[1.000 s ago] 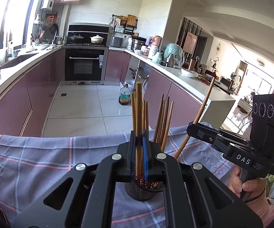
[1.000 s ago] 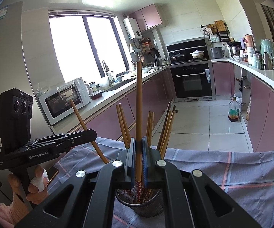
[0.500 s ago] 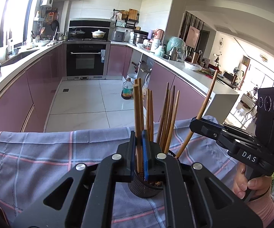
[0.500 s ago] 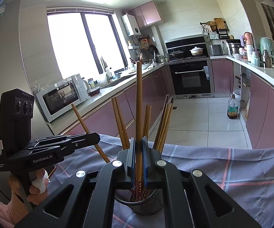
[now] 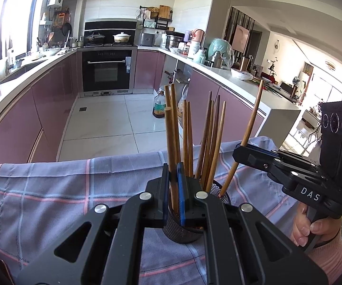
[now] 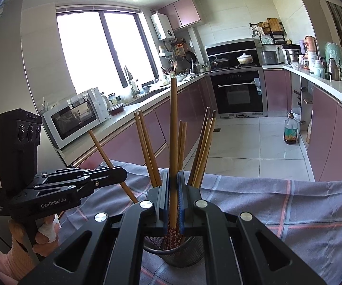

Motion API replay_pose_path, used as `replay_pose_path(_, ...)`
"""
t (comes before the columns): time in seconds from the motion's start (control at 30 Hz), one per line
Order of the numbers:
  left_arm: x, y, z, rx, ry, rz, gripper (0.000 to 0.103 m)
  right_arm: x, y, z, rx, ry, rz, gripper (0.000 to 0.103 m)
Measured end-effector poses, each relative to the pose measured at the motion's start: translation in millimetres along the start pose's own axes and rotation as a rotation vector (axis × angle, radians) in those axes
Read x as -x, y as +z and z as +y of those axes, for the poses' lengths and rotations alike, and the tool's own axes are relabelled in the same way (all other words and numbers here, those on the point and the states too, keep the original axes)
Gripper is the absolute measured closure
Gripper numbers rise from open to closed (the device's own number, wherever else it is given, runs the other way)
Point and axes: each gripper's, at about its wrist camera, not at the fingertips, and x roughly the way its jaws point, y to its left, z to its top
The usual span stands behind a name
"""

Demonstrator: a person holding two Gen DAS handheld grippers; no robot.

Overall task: Organize utensils
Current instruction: 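Lower the chopstick into the mesh cup with the right tool while the left tool lowers its own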

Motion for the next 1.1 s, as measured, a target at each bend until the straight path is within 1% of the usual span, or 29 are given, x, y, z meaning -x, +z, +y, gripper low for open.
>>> replay_pose_path(0.3, -5, -3, -1, -0.017, 0.013, 0.009, 0.095, -6, -4, -4, -0.005, -0.001, 0.018, 0.097)
replay_pose_path(0.63, -10, 0, -6, -0.045, 0.037, 0.02, 0.095, -10, -5, -7, -0.008, -0.003, 0.035, 0.097)
replay_pose_path(0.9, -4, 1, -7, -0.058, -0.007, 0.036, 0.096, -14, -7, -9, -0.007, -0.003, 0.046, 0.097)
replay_pose_path(1.1, -7, 4, -7, -0.049, -0.052, 0.068, 0.096, -17, -8, -10, -0.015, -0.001, 0.056, 0.097)
